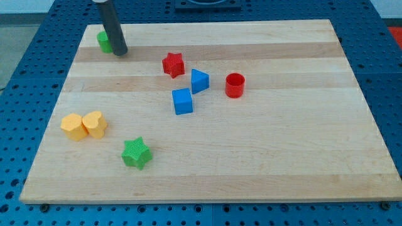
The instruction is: Push the green star towards the yellow heart
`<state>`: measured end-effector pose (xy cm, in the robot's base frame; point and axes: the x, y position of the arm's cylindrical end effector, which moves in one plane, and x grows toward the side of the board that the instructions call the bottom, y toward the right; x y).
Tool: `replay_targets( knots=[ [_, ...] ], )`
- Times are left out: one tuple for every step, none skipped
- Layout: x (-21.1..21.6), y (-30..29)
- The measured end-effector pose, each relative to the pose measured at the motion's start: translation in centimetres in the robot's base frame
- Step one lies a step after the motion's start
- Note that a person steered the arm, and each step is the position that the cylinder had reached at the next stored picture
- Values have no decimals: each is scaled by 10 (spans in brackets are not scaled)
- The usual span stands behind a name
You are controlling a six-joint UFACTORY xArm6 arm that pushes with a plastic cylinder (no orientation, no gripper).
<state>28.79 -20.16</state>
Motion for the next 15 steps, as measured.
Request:
replay_targets(
  knots=[
    [0, -1],
    [0, -1],
    [15, 12],
    [43, 45],
    [46, 45],
    [46, 44],
    [47, 45],
    [84, 57],
    [128, 79],
    [173, 105],
    [243, 137],
    [314, 116],
    [323, 74],
    [269, 86],
    [218, 86]
  ],
)
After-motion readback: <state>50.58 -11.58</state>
